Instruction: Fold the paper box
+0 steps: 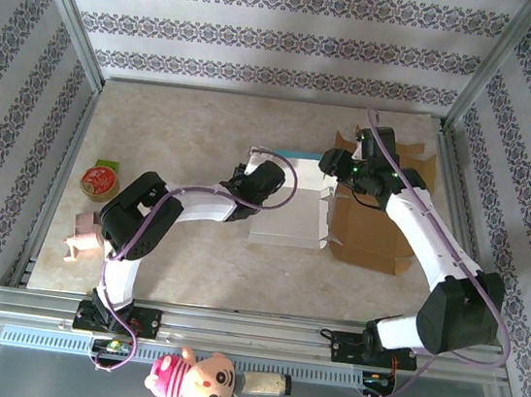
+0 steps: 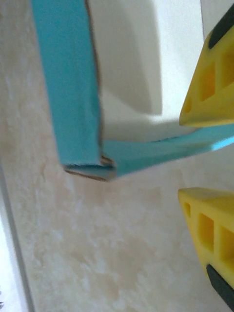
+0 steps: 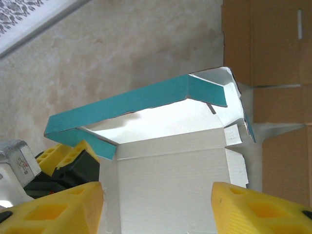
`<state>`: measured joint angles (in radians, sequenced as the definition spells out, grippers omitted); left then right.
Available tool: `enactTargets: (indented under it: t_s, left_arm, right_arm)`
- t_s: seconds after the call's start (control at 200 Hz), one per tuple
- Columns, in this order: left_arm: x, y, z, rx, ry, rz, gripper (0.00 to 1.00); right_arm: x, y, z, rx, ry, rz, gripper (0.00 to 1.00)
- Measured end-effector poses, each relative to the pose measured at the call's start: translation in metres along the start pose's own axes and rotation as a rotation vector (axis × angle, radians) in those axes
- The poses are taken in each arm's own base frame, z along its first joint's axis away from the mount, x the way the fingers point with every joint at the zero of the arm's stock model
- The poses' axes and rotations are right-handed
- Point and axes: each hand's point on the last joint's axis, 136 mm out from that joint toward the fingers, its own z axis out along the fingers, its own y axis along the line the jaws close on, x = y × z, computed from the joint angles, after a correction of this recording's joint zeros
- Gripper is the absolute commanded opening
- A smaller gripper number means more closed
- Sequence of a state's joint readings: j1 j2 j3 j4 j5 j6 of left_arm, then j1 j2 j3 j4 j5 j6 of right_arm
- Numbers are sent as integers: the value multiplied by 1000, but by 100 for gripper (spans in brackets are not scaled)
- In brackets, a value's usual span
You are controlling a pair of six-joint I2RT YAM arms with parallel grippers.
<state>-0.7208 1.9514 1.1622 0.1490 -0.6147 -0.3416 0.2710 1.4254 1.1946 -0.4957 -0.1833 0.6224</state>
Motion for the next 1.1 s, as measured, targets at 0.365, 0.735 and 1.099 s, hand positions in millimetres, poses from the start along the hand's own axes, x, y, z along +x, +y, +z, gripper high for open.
enactTargets:
  t_s: [0.365,0.735,1.099]
  left_arm:
    - [-34,20,-70,170,17,-176,38]
    - [-101,43,-27,380,164,-502,52]
    - [-60,13,5,519,370,-595,59]
  right_arm:
    - [-24,10,22,19,19,-32,62]
    - [-40,1,58,51,57,6,57]
    - [-30,-11,82,76,111,28,47]
